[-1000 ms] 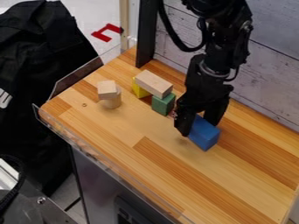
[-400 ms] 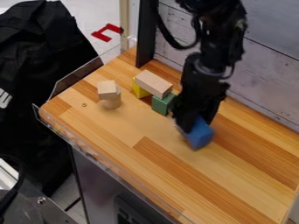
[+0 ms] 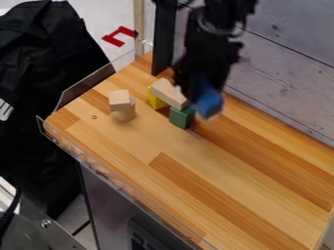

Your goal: Put the blue block on top of the rectangular block

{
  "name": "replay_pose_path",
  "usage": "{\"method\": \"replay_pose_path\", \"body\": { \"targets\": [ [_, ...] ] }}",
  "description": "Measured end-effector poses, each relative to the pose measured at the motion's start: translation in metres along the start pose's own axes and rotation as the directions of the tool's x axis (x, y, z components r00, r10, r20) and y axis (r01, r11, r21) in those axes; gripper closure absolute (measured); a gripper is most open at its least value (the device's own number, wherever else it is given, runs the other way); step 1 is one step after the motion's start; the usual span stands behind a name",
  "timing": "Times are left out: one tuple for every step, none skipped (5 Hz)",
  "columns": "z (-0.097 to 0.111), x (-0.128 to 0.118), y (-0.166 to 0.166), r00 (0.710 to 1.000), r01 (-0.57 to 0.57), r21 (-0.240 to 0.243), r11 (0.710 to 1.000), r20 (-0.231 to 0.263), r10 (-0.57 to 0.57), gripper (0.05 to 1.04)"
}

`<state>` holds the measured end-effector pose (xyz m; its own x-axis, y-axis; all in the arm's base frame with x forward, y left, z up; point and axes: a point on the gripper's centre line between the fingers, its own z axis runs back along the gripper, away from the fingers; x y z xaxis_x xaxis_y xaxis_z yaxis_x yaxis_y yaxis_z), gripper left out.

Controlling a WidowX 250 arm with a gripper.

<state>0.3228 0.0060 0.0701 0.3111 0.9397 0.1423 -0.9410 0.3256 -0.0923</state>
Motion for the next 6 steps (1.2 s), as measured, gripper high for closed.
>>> {"method": "replay_pose_path", "body": {
  "targets": [
    [0.006,0.022,0.0,0.998,-0.058,-0.021,0.998,0.021,0.058,0.532],
    [0.009,0.036,-0.001,0.992,-0.13,-0.046,0.99,0.002,0.13,0.532],
    [0.006,0.042,0.001,0.985,-0.171,-0.06,0.983,-0.002,0.171,0.532],
    [0.004,0.043,0.001,0.972,-0.236,-0.073,0.969,-0.015,0.236,0.532],
    [-0.001,0.043,0.006,0.968,-0.251,-0.041,0.967,-0.01,0.251,0.532],
    [-0.009,0.042,0.008,0.967,-0.253,-0.014,0.967,-0.016,0.253,0.532]
  ]
}}
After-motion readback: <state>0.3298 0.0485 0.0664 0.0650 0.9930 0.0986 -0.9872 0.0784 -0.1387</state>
